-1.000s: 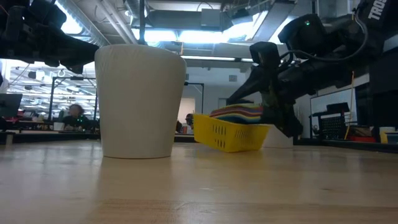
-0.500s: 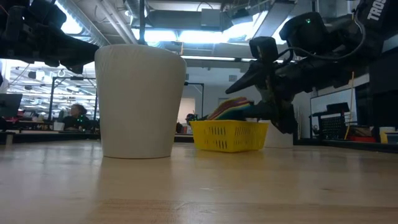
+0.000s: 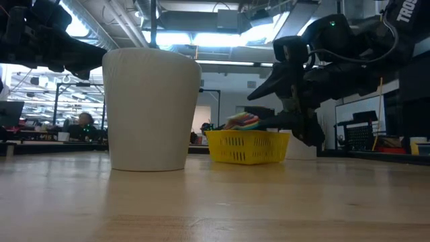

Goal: Nest measuring cups in basket
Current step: Put the nested measuring cups into the yellow basket, then return to Home Position

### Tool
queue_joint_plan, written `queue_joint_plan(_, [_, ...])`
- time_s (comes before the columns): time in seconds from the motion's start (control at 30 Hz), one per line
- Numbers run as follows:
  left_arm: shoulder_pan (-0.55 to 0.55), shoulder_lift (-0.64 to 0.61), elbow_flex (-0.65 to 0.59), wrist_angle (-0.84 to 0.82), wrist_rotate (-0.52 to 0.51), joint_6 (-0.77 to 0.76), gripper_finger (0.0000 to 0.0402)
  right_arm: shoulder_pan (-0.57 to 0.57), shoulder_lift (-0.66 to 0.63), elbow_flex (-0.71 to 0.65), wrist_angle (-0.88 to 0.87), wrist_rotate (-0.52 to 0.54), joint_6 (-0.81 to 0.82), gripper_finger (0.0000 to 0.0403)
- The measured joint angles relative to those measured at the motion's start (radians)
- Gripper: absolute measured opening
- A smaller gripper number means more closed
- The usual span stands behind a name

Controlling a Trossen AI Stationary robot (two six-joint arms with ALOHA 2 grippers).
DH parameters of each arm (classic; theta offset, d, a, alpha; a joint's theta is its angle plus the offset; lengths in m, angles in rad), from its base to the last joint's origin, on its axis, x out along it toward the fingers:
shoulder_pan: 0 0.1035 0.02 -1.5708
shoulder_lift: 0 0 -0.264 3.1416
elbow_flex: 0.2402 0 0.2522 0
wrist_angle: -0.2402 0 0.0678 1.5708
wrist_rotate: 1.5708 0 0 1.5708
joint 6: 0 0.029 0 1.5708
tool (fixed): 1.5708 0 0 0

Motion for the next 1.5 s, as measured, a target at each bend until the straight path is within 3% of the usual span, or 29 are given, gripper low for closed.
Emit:
queue_joint_plan(0.23, [0.000,0.000,0.000,0.000,0.000,0.000,0.0117,0.000,0.000,0.000,0.001,-0.036,0.003,0.0244])
queue_joint_plan(0.57, [0.000,0.000,0.000,0.000,0.000,0.000,0.0117,0.000,0.000,0.000,0.001,-0.287,0.004,0.0244])
queue_joint_plan(0.73, [0.000,0.000,0.000,0.000,0.000,0.000,0.0117,0.000,0.000,0.000,0.001,-0.346,0.055,0.0244])
queue_joint_plan(0.97, [0.000,0.000,0.000,0.000,0.000,0.000,0.0117,0.023,0.000,0.000,0.054,-0.271,0.040,0.0244])
queue_joint_plan(1.3, [0.000,0.000,0.000,0.000,0.000,0.000,0.0117,0.054,0.000,0.000,0.294,-0.173,-0.213,0.0243])
queue_joint_plan(1.5, [0.000,0.000,0.000,0.000,0.000,0.000,0.0117,0.042,0.000,0.000,0.453,-0.173,-0.324,0.0208])
